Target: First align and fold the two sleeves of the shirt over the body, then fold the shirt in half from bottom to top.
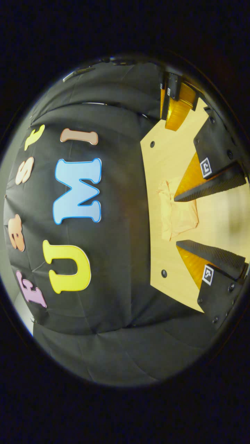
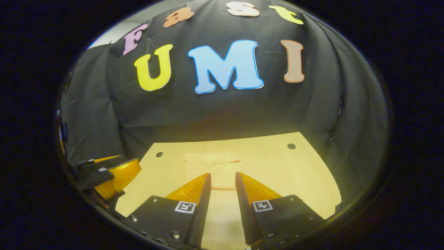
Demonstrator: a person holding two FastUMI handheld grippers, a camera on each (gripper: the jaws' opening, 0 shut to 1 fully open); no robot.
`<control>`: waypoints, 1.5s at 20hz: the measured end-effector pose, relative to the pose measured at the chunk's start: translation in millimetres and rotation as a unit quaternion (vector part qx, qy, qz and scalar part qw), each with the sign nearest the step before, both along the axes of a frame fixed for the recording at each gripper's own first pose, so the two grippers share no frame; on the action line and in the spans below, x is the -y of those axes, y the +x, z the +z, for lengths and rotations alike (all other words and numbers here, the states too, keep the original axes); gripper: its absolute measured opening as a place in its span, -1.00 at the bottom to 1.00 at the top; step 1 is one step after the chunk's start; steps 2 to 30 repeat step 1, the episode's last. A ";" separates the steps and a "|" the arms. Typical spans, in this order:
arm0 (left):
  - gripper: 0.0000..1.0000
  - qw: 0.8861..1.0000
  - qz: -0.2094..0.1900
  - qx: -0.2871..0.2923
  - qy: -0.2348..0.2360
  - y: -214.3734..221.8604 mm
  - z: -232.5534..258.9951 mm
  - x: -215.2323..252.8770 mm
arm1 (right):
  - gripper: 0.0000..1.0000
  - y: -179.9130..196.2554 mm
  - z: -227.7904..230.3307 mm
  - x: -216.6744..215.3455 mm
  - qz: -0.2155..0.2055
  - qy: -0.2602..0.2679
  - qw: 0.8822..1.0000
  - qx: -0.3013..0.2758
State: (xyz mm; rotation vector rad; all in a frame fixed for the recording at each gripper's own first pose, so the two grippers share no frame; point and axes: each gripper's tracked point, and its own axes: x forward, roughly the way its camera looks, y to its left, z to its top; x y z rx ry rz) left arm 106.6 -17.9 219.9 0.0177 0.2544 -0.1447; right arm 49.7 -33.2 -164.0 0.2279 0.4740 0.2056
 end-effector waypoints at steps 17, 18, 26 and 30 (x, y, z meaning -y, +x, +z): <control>0.51 1.000 0.001 0.006 0.001 -7.1 1.7 -1.5 | -0.10 -7.7 2.4 0.6 0.001 0.001 1.000 0.005; 0.51 1.000 0.001 0.006 0.001 -7.1 1.7 -1.5 | -0.10 -7.7 2.4 0.6 0.001 0.001 1.000 0.005; 0.51 1.000 0.001 0.006 0.001 -7.1 1.7 -1.5 | -0.10 -7.7 2.4 0.6 0.001 0.001 1.000 0.005; 0.51 1.000 0.001 0.006 0.001 -7.1 1.7 -1.5 | -0.10 -7.7 2.4 0.6 0.001 0.001 1.000 0.005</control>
